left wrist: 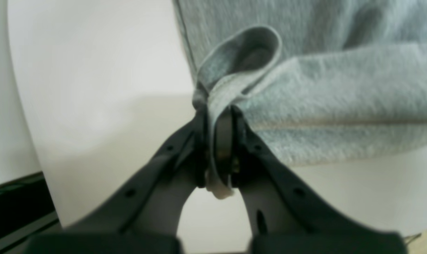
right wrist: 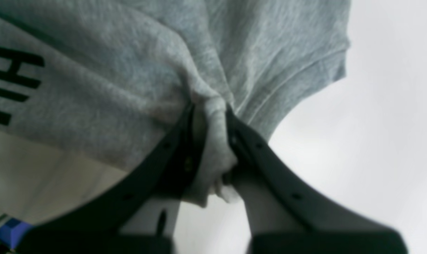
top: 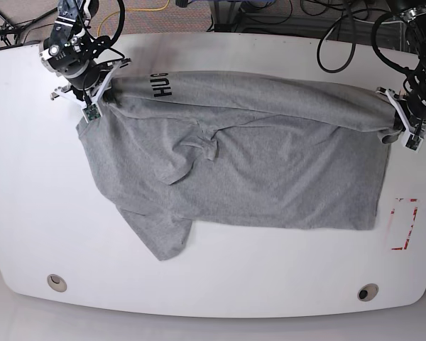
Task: Fold the T-shirt properly
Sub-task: 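Lay the shirt flat on the table and pull both grippers apart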
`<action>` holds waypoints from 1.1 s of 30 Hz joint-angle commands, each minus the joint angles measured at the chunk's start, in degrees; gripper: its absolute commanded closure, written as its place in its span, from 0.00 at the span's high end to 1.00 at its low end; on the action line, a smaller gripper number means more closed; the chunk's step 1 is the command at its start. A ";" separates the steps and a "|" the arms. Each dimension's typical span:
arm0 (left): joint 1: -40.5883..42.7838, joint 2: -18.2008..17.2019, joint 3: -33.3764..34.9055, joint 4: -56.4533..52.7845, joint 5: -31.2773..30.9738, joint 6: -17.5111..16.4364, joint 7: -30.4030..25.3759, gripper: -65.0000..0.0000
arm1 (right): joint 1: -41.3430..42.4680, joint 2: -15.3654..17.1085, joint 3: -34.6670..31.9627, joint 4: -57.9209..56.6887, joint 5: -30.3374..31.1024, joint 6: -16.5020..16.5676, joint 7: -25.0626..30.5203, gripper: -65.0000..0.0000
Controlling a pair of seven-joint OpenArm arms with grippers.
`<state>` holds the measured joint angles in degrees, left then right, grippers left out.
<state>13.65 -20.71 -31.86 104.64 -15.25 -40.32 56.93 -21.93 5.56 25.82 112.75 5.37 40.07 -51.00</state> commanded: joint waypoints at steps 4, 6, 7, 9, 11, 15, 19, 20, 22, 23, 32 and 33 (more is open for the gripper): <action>1.16 -2.02 -0.45 0.63 -0.27 0.32 -0.97 0.00 | -2.11 0.46 0.24 1.05 0.39 -0.07 0.85 0.14; 1.16 -2.02 -0.45 0.63 -0.27 0.32 -0.97 0.00 | -2.20 0.46 0.24 1.05 0.39 -0.07 0.85 0.13; 1.16 -2.02 -0.45 0.63 -0.27 0.32 -0.97 0.00 | -2.20 0.46 0.24 1.05 0.39 -0.07 0.85 0.12; 1.16 -2.02 -0.36 0.63 -0.27 0.32 -0.97 0.00 | -2.20 0.37 0.24 1.05 0.39 -0.07 0.85 0.12; 1.34 -2.02 -0.28 0.63 -0.27 0.32 -0.88 0.00 | -2.20 0.20 0.24 1.05 0.39 -0.07 0.85 0.12; 2.48 -2.10 -0.10 0.63 -0.27 0.32 -0.88 0.00 | -2.29 -0.95 0.24 0.97 0.04 -0.07 0.85 0.16; 2.57 -2.10 -0.10 0.55 -0.27 0.32 -0.88 0.09 | -3.08 -1.04 0.24 0.97 0.30 -0.07 0.76 0.32; 2.75 -2.10 -0.19 0.37 -0.27 0.32 -0.88 0.13 | -3.34 -1.04 0.24 0.97 0.39 -0.07 0.76 0.39; 3.63 -2.10 -0.10 -0.24 -0.27 0.32 -0.88 0.22 | -3.43 -1.12 0.24 1.05 0.39 -0.07 0.76 0.48; 3.80 -2.10 -0.10 -0.68 -0.27 0.32 -0.88 0.27 | -3.52 -1.12 0.24 1.05 0.39 -0.07 0.76 0.52; 4.06 -4.21 -0.19 -2.62 -0.62 0.32 -0.88 0.72 | -4.66 -2.35 0.24 1.58 0.39 -0.07 0.94 0.66; 3.89 -4.21 -0.45 -2.71 -0.62 0.32 -0.88 0.74 | -4.66 -2.35 0.24 1.84 0.39 -0.07 0.94 0.66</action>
<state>18.24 -23.22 -31.51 101.43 -15.25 -40.12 57.21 -25.87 3.27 25.89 112.77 5.13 40.07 -51.00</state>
